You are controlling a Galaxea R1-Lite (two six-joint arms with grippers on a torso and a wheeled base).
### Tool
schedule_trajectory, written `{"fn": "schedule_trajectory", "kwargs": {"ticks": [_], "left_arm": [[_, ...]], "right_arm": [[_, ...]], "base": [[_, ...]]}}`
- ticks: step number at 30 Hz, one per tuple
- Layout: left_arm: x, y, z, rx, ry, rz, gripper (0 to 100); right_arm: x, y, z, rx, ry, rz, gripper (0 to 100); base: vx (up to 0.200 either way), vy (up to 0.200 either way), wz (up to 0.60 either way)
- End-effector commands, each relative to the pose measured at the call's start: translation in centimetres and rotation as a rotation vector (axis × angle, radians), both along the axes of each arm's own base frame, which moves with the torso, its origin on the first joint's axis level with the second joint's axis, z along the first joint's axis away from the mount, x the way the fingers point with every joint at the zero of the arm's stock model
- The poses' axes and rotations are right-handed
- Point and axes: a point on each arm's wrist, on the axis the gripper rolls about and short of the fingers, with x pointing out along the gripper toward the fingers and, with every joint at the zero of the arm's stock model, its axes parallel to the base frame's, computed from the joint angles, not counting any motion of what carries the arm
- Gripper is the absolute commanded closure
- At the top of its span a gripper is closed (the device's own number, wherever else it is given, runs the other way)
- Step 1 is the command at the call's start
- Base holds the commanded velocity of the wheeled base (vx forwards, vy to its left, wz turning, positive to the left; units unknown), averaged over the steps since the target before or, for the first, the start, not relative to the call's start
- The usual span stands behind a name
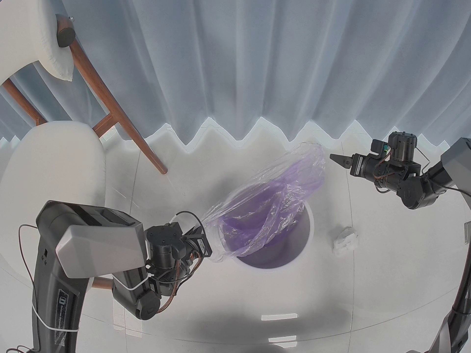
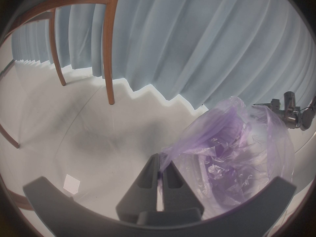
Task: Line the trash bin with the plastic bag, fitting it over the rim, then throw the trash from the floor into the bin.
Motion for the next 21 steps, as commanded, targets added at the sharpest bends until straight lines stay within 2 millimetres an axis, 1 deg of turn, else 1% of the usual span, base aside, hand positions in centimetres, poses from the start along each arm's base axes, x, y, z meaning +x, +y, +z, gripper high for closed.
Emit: {"fn": "schedule_trajectory", "kwargs": {"ticks": [1, 4, 7, 12, 15, 16, 21], "left_arm": [[-0.3, -0.3, 0.0, 0.005, 0.002, -0.011, 100], [-0.3, -0.3, 0.2, 0.002, -0.003, -0.011, 100], [-0.3, -0.3, 0.1, 0.002, -0.002, -0.011, 100], [-0.2, -0.4, 0.2, 0.002, -0.005, -0.011, 100], [-0.2, -0.4, 0.2, 0.005, -0.007, -0.011, 100], [-0.2, -0.3, 0.2, 0.019, -0.009, -0.012, 100], [-0.3, -0.5, 0.2, 0.023, -0.010, -0.017, 100]], "right_arm": [[-2.8, -0.2, -0.1, 0.001, 0.081, -0.036, 0], [-3.3, 0.9, -0.7, -0.001, 0.108, -0.007, 0], [-3.9, 2.6, -1.2, 0.009, 0.135, 0.024, 0], [-4.6, 5.2, -1.5, 0.031, 0.164, 0.058, 0], [-4.7, 5.7, -1.5, 0.039, 0.168, 0.064, 0], [-4.8, 6.4, -1.6, 0.045, 0.176, 0.074, 0], [-4.9, 7.4, -1.9, 0.045, 0.184, 0.079, 0]], "base": [[0.000, 0.000, 0.00], [0.000, 0.000, 0.00], [0.000, 0.000, 0.00], [0.000, 0.000, 0.00], [0.000, 0.000, 0.00], [0.000, 0.000, 0.00], [0.000, 0.000, 0.00]]}}
